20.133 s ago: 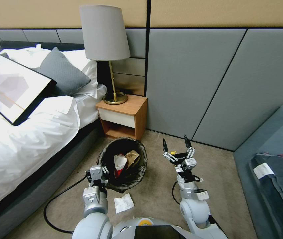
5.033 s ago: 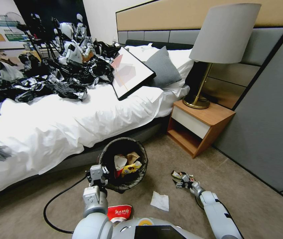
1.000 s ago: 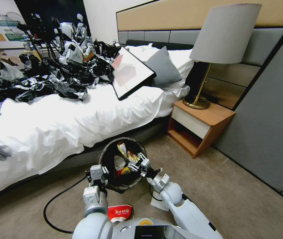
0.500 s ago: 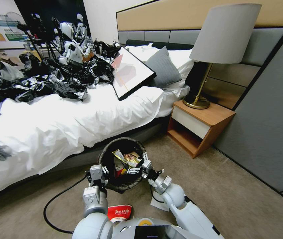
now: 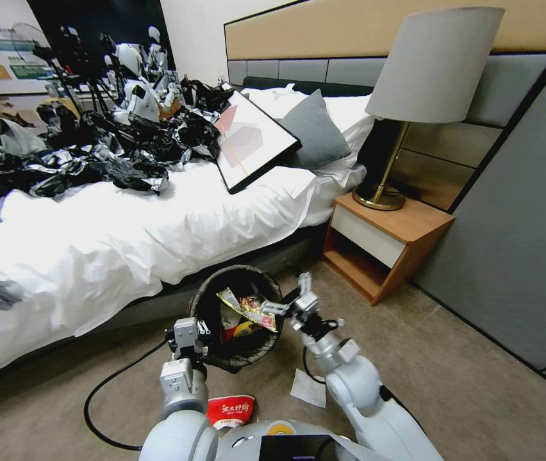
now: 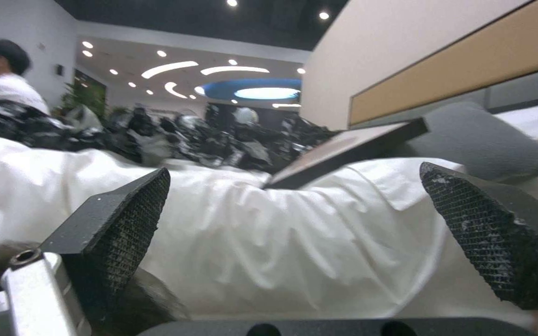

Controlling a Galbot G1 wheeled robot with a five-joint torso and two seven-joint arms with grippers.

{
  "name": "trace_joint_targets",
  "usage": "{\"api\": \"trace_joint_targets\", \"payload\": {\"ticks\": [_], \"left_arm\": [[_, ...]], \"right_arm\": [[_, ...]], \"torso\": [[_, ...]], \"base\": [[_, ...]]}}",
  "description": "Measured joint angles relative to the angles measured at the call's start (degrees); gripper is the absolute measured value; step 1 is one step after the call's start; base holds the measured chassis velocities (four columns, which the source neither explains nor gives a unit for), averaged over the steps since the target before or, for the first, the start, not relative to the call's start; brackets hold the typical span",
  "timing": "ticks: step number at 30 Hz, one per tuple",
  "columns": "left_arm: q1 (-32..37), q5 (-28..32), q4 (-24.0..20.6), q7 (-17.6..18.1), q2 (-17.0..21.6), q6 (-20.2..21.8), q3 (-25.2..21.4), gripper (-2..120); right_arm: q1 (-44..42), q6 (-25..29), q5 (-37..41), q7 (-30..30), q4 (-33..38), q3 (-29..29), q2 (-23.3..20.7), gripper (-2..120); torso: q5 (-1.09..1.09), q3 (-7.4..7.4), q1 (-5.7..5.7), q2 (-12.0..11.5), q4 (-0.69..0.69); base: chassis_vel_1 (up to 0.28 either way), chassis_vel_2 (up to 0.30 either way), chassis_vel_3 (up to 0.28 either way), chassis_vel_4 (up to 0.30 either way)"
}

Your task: Pick up the trash bin, then pick up the garbage from the floor and place it into the trash bin.

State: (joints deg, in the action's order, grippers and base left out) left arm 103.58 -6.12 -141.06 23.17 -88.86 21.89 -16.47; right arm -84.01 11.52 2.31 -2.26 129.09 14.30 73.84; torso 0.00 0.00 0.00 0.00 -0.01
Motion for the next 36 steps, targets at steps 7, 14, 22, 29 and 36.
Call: {"api": "trace_joint_targets", "payload": {"ticks": [7,14,22,29,36], "left_arm": [[0.0,0.0,0.0,0.0,0.0,0.0,0.0,0],[0.0,0.0,0.0,0.0,0.0,0.0,0.0,0],[0.0,0.0,0.0,0.0,0.0,0.0,0.0,0],[0.0,0.0,0.0,0.0,0.0,0.0,0.0,0],[0.0,0.0,0.0,0.0,0.0,0.0,0.0,0]], "right_arm": [[-3.4,-0.5,-0.7,1.9,0.6,5.4,-0.4,100],[-6.2,1.2,-0.8,1.7,-0.4,7.6,0.0,100],[-8.9,1.1,-0.2,1.8,-3.0,8.8,-0.5,100],[-10.3,-5.3,4.7,2.5,-7.7,5.8,-5.9,100],[-9.2,-10.7,7.6,1.8,-11.8,2.5,-13.4,100]], "torso": [[0.00,0.00,0.00,0.0,0.01],[0.00,0.00,0.00,0.0,0.01],[0.00,0.00,0.00,0.0,0.01],[0.00,0.00,0.00,0.0,0.00],[0.00,0.00,0.00,0.0,0.01]], "base": [[0.000,0.000,0.000,0.000],[0.000,0.000,0.000,0.000],[0.000,0.000,0.000,0.000],[0.000,0.000,0.000,0.000],[0.000,0.000,0.000,0.000]]}}
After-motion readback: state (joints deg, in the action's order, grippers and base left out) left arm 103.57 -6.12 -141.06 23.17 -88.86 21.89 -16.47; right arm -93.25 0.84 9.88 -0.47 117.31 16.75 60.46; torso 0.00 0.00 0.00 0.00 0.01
